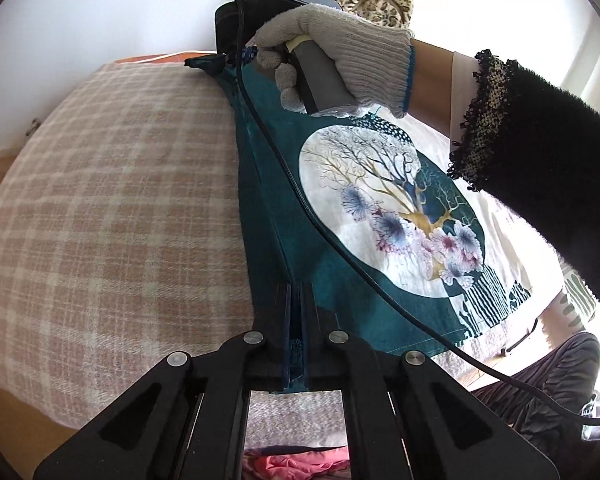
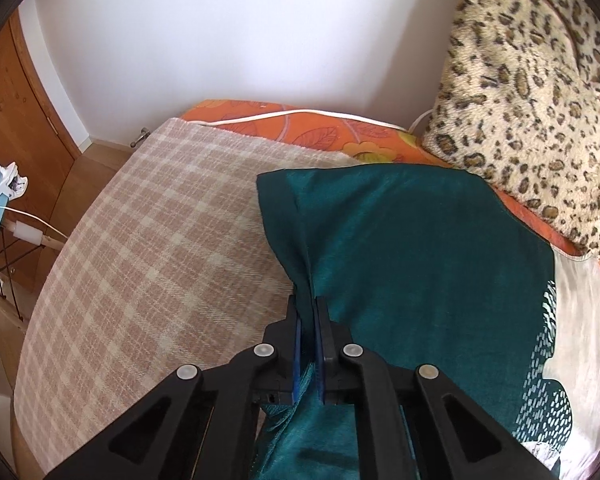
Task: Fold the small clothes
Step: 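Close the left tool on the green hem while the right tool grips the green shoulder, then fold the green side panel over toward the shirt's middle with both tools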
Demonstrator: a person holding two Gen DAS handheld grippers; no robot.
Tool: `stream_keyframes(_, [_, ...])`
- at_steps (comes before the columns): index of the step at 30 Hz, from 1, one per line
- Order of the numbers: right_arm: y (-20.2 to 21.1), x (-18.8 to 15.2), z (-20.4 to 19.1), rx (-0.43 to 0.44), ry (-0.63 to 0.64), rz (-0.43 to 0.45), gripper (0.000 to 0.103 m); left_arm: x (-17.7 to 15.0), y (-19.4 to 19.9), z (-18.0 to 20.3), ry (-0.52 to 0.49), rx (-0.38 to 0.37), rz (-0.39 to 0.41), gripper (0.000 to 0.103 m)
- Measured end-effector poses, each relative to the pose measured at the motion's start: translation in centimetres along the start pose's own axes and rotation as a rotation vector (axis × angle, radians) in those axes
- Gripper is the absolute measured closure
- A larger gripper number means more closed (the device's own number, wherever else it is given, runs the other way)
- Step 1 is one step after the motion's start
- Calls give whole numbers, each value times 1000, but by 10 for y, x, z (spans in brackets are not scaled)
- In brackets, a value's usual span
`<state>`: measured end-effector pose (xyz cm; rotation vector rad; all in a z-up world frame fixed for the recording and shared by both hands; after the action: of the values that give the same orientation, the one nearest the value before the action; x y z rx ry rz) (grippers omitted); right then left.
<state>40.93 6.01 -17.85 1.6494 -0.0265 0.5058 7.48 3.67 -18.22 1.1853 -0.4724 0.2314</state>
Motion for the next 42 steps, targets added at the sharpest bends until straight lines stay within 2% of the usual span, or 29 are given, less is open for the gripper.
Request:
stream_keyframes(8, [29,-21,77,-4,-100,35,101,4,-7,40,-65,-44,-15,101])
stream_keyframes(12, [29,-41,125,0,-199,13,101,0,-17,63,-113,-62,-43,101])
stream_keyframes(16, [24,-60,161,-23,-243,-8,100,-8,-29,82,-145,-82,-83,101])
stream_keyframes(19, [19,-68,177,-66,-217,-37,92,-14,-38,89,-165,-75,-109,101])
stream_keyframes(21, [30,-65,183,-112,-179,3,56,-19,-46,90,-169,-72,-132,101])
stream_keyframes(22, [39,-60,183,-135,-149,44,54,-20,-50,89,-166,-73,-145,101])
stream_keyframes(24, [56,-48,177,-129,-81,119,55,-24,-59,88,-154,-78,-175,101])
stream_keyframes(26, [60,-37,162,-93,-20,137,56,-25,-60,88,-156,-77,-174,101])
stream_keyframes(29, [44,-25,133,-62,73,113,59,-22,-61,88,-152,-83,-177,101])
stream_keyframes(34, [-6,-17,92,-88,173,39,59,-20,-61,83,-130,-96,-186,101])
stream_keyframes(38, [-33,-15,89,-156,199,-3,59,-18,-60,81,-126,-98,-190,101])
stream_keyframes(40, [-39,-13,95,-164,187,-14,60,-18,-60,82,-129,-95,-188,101])
stream_keyframes(41, [-41,-13,98,-162,179,-15,66,-18,-61,83,-131,-93,-187,101])
stream_keyframes(42, [-42,-12,104,-155,166,-18,76,-19,-61,84,-130,-94,-187,101])
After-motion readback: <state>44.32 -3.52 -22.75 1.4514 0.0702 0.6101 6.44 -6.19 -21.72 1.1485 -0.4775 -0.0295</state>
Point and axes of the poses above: each gripper's, at about its wrist camera, not at the fingertips, and y roughly against the way its jaws point, z to its right, x to its top, the point moved 8 cm from there along -y, roughly the way its jaws point, and after that the axes turned 7 degrees about -z, right-handed, at the moved point
